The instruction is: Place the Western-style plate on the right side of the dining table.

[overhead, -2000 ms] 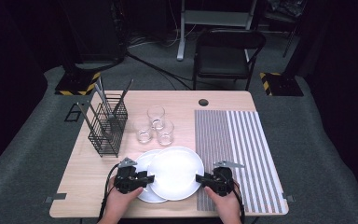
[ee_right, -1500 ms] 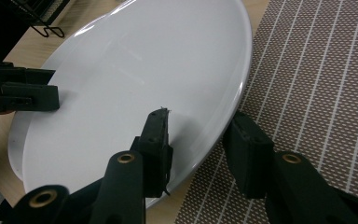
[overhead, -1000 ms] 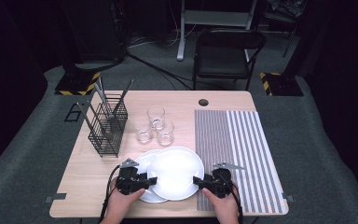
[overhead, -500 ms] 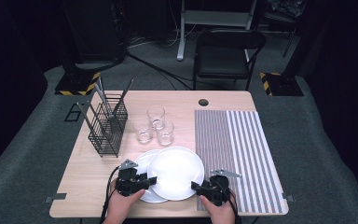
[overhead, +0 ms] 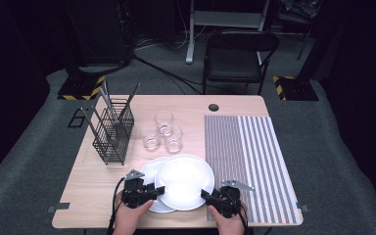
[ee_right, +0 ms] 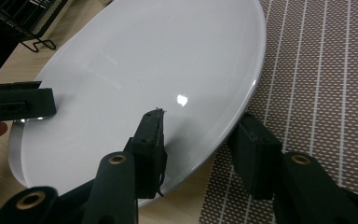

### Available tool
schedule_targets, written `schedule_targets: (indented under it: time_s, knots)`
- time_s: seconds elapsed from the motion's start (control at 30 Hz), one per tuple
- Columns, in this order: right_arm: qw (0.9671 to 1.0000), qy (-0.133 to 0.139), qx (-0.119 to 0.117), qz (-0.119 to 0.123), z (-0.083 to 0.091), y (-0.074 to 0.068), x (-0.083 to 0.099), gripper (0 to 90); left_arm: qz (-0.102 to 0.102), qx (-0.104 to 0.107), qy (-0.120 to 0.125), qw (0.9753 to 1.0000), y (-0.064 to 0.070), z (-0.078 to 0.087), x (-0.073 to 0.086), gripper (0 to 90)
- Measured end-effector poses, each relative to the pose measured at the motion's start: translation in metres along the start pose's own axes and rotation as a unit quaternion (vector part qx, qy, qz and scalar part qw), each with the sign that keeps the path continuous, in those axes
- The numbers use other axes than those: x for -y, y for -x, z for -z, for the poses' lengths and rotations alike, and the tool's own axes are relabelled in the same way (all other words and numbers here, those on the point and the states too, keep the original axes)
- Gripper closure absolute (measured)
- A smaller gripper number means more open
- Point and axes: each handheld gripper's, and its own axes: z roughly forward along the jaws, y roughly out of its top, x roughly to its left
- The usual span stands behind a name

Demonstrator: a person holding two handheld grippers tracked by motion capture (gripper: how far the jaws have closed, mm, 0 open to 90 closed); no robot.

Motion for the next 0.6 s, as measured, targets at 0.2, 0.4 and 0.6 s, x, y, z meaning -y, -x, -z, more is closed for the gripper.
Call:
schedule_targets:
  time_s: [0.2,0.4,0.6]
  knots:
    - [0.9999,0.005,0.007,-0.006,-0.0008,-0.0005,0.0006,55.8,0.015,-0.008,0.010,0.9998,0.0037,0.0005,0.0022,56.2]
    - [0.9997,0.017,0.005,-0.017,-0.0019,0.0004,0.0049,55.9,0.028,-0.014,0.024,0.9992,0.0069,0.0013,0.0056,57.8]
    - [0.9994,0.027,0.013,-0.016,-0.0021,-0.0022,0.0064,55.9,0.034,-0.022,0.032,0.9987,0.0093,-0.0006,0.0083,57.4]
